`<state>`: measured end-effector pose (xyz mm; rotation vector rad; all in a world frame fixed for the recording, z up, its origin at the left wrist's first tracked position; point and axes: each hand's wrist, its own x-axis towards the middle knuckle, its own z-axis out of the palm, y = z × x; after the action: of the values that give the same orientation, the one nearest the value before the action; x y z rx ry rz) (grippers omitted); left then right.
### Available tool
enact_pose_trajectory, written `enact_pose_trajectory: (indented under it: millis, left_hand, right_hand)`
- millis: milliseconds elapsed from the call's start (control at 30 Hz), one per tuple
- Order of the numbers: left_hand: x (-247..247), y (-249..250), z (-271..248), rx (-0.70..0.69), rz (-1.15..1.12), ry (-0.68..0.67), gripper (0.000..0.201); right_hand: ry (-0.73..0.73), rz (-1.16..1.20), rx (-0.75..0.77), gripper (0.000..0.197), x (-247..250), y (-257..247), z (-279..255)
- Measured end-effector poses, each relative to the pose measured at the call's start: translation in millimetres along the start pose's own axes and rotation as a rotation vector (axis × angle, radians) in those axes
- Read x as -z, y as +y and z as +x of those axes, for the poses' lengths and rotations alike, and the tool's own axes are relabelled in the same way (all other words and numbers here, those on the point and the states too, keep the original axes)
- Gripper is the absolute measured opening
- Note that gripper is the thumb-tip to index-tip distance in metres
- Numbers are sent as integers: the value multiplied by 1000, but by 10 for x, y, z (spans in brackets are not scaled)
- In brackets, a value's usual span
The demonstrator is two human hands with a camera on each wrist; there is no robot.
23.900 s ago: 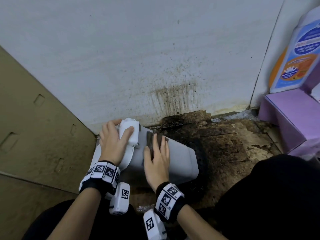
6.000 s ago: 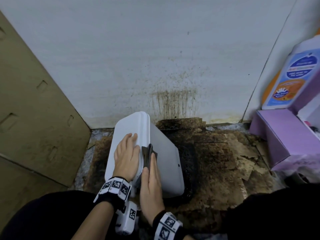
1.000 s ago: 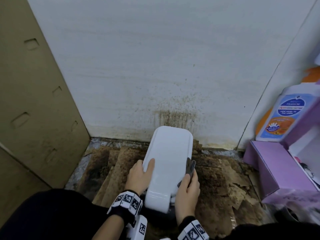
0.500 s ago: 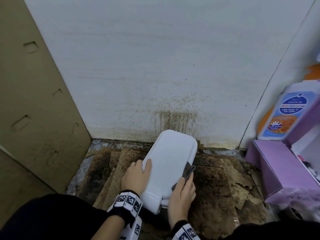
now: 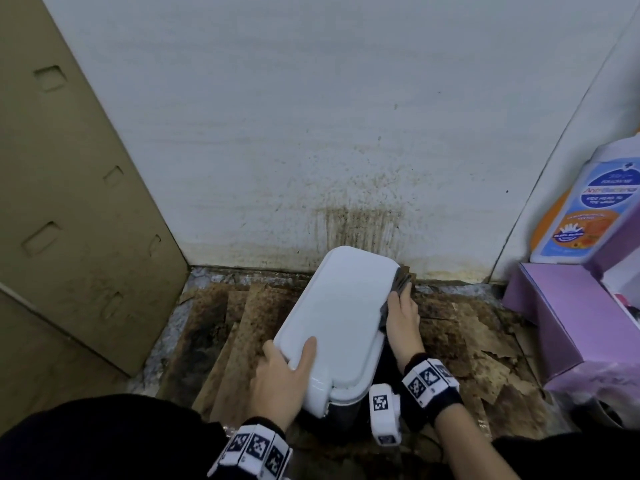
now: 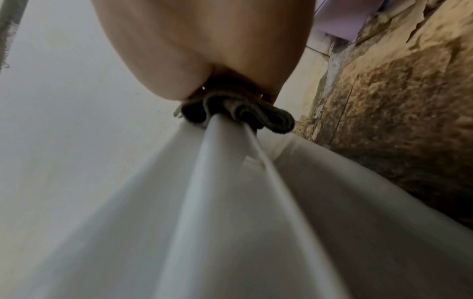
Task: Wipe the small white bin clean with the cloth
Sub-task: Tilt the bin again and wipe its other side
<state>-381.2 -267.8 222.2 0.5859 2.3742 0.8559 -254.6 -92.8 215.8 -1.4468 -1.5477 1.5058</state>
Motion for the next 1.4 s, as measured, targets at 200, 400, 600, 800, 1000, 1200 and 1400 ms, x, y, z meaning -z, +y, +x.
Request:
enact_pose_trajectory:
  millis: [200, 400, 600, 800, 1000, 1200, 1400]
  left_hand:
    - [45, -9, -90, 32, -170, -40, 56]
    - [94, -12, -57, 12, -212, -14, 48]
    - [114, -69, -65, -48, -232, 10, 39]
    - [255, -102, 37, -167, -252, -80, 38]
    - [493, -39, 315, -264, -125, -168, 52]
    - [455, -62, 497, -241, -127, -232, 63]
    - [350, 17, 417, -177, -206, -228, 50]
  right_hand:
    - [-110, -42, 45, 73, 235, -34, 657]
    - [-167, 101, 48, 60, 275, 12, 934]
    - [-62, 312, 31, 49, 230, 23, 732]
    - [170, 464, 24, 50, 217, 93, 329]
    - [545, 331, 23, 53, 89, 169, -96]
    - [542, 221, 26, 51, 64, 263, -253]
    - [478, 242, -6, 51, 157, 266, -166]
